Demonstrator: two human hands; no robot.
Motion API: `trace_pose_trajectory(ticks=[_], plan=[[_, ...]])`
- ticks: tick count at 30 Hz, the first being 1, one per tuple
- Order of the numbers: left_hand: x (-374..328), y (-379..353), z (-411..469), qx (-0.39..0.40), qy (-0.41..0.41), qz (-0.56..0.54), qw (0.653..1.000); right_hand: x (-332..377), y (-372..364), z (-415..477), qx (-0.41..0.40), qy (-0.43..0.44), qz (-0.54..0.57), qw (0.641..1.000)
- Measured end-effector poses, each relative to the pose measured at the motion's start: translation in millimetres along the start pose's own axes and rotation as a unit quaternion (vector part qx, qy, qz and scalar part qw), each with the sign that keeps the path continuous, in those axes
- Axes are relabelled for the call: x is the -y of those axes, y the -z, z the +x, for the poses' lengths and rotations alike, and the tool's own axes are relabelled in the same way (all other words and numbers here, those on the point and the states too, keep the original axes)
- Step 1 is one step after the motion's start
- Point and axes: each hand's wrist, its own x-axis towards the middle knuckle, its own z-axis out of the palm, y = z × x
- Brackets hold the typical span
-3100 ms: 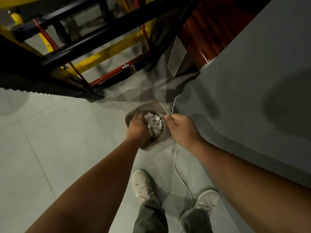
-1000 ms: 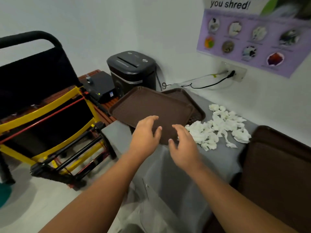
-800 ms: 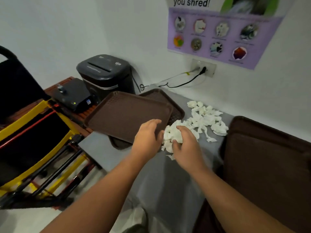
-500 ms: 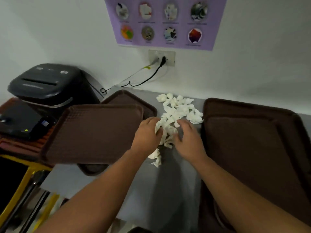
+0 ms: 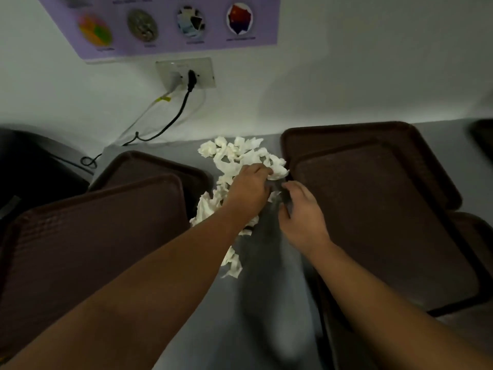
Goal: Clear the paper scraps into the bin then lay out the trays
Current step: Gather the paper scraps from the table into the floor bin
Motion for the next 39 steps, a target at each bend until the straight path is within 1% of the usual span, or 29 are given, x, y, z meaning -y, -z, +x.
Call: trace_pose_trajectory(ticks=[4, 10, 14, 16, 18, 20, 22, 26, 29, 32, 34, 37, 39], plan=[[-1.5, -11.9, 32.4, 0.019, -0.028, 0.006, 0.999, -12.3, 8.2, -4.4, -0.020, -0.002, -0.022, 1.000], [-1.1, -32.2, 50.6, 0.095, -0.008, 0.062, 0.993, -21.7, 14.6, -6.4, -0.030, -0.010, -0.033, 0.999], [-2.4, -29.0, 40.8, 0.092, -0.011, 0.080, 0.993, -19.7, 13.9, -5.1, -0.038, -0.015, -0.031, 0.999], [-4.3, -21.4, 33.6, 0.061, -0.008, 0.044, 0.997, -16.3, 11.3, -2.5, -0.041, -0.016, -0.027, 0.999], [-7.1, -7.5, 25.5, 0.001, 0.015, -0.037, 0.999, -13.2, 7.6, 0.9, -0.041, -0.007, -0.021, 0.999], [-7.1, 7.6, 18.2, -0.053, 0.043, -0.089, 0.994, -10.2, 3.8, 4.1, -0.036, 0.000, -0.015, 0.999], [-3.7, 19.7, 12.3, -0.074, 0.079, -0.136, 0.985, -6.4, 0.1, 7.0, -0.032, 0.004, -0.011, 0.999], [8.1, 39.4, 0.2, -0.072, 0.165, -0.214, 0.960, 1.7, -8.8, 12.3, -0.029, 0.014, -0.010, 0.999], [23.2, 51.5, -12.3, -0.065, 0.192, -0.265, 0.943, 6.6, -14.0, 17.8, -0.013, 0.006, -0.003, 1.000], [37.8, 59.1, -22.9, -0.060, 0.198, -0.300, 0.931, 9.1, -18.9, 22.6, -0.005, 0.014, -0.004, 1.000], [44.6, 63.5, -26.8, -0.058, 0.214, -0.296, 0.929, 9.9, -22.9, 27.2, -0.004, 0.015, -0.007, 1.000], [54.4, 68.8, -30.4, -0.045, 0.221, -0.240, 0.944, 12.5, -27.7, 37.9, 0.007, 0.005, -0.022, 1.000], [58.0, 72.6, -34.0, -0.037, 0.228, -0.244, 0.942, 16.3, -28.6, 49.1, 0.024, 0.002, -0.042, 0.999]])
